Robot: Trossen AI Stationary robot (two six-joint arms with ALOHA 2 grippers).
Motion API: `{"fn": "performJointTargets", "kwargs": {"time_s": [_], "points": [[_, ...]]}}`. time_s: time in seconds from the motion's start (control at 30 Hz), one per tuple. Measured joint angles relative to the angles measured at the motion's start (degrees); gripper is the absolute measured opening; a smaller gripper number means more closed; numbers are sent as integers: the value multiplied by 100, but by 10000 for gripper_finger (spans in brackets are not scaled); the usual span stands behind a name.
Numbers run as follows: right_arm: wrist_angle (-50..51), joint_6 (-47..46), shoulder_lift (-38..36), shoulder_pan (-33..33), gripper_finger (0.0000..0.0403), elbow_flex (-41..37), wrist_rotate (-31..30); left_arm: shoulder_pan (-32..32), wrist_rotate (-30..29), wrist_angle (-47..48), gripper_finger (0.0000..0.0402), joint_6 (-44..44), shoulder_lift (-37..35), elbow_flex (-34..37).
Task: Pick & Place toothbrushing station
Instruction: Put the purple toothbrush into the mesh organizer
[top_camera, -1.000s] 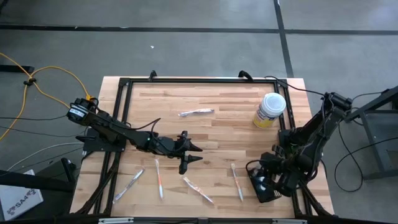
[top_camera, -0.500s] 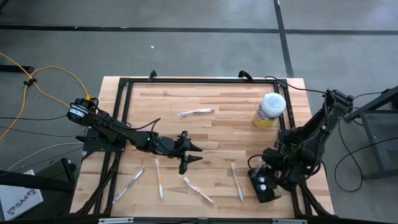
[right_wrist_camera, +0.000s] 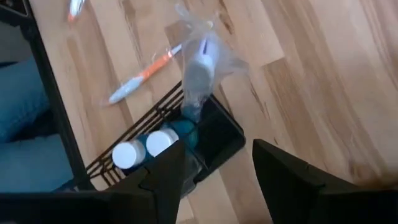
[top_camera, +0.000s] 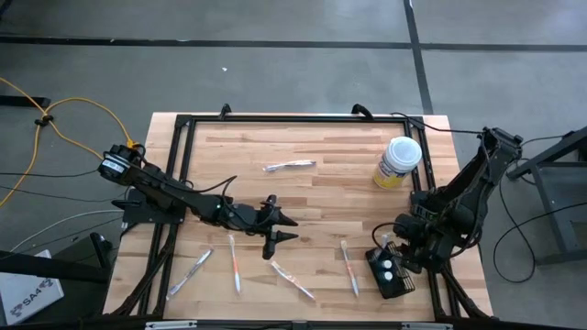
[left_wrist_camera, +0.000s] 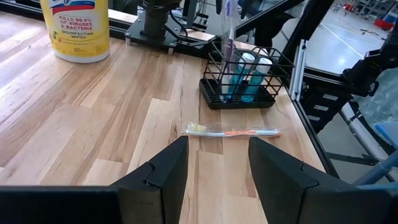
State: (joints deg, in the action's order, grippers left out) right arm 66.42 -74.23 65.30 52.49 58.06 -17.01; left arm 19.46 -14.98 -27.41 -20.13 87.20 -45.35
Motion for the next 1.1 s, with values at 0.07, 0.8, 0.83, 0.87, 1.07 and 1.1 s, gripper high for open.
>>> {"fn": "performJointTargets", "kwargs": {"time_s": [0.07,0.8,0.83,0.87,1.07,1.1], "points": [[-5,43,-33,0,177,0,50,4,0,1,163,1,2,-1],[-123,430,-1258,-127,176,7,669,-28,-9,-1,163,-30,2,1],[-156,514,-1348,-170,176,7,593,-27,-9,-1,163,-30,2,0],[-216,616,-1435,-205,176,7,512,-29,-9,-1,163,-30,2,1],[-855,1760,-1790,-508,176,7,-308,-140,-9,-1,163,-45,2,1],[-949,2016,-1808,-596,176,7,-435,-161,-9,-1,163,-46,2,1]]}}
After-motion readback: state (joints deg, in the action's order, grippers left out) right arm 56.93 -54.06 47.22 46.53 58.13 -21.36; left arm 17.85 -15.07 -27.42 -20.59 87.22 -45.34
